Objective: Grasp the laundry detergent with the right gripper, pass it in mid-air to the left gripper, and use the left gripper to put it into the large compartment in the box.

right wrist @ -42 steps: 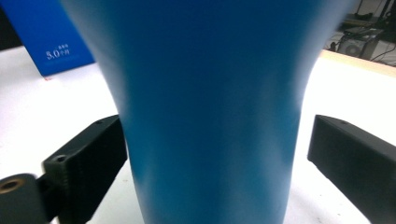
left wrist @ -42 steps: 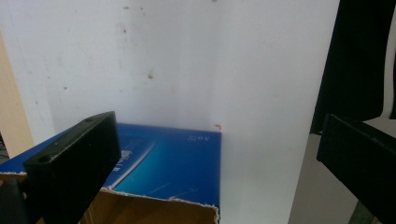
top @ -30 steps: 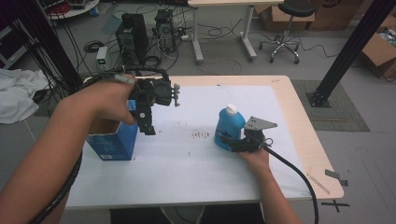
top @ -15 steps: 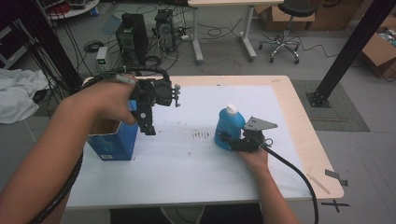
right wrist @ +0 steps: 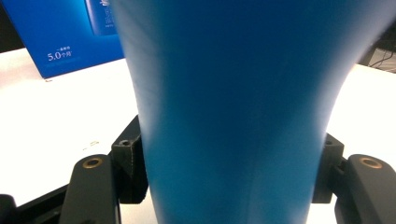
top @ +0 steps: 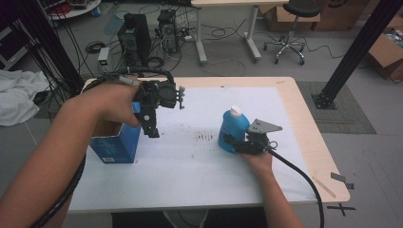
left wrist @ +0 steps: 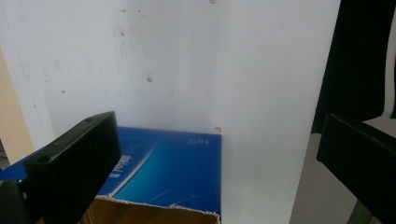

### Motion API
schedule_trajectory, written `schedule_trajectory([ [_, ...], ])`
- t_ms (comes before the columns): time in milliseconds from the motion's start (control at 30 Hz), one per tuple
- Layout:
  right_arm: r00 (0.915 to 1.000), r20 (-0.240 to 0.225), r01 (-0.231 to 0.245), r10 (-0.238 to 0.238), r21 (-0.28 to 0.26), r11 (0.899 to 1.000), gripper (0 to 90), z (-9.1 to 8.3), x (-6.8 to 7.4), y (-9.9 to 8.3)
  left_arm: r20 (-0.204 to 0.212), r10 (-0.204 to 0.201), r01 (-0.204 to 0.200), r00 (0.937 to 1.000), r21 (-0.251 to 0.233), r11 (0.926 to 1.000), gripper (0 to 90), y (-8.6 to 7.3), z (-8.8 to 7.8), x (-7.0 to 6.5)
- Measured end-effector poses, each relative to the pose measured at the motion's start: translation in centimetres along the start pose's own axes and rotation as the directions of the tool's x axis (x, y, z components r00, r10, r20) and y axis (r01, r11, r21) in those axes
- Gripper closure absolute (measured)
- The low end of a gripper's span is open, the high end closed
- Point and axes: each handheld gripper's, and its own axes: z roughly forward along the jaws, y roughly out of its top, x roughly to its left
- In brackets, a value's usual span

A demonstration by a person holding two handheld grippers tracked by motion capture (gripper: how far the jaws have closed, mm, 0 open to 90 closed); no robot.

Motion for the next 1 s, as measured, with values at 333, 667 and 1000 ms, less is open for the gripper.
schedule_trajectory([
  [333, 1.0000, -0.001, -0.002, 0.002, -0.009, 1.000, 37.6, -0.1, 0.0, 0.0, 0.001, 0.000, 0.000, 1.0000, -0.004, 1.0000, 0.1, -0.1, 0.2, 0.0],
  [667, 0.9999, -0.010, 0.010, -0.010, -0.007, 1.000, 44.2, -0.2, 0.1, 0.1, 0.001, -0.001, 0.001, 1.0000, -0.006, 1.0000, 0.1, -0.1, 0.3, 0.0],
  [1000, 0.9980, -0.058, 0.027, -0.027, 0.004, 1.000, 46.4, -1.5, -0.2, 1.3, 0.004, 0.002, -0.002, 1.0000, -0.011, 0.9999, 0.1, 0.0, 0.3, 0.0],
])
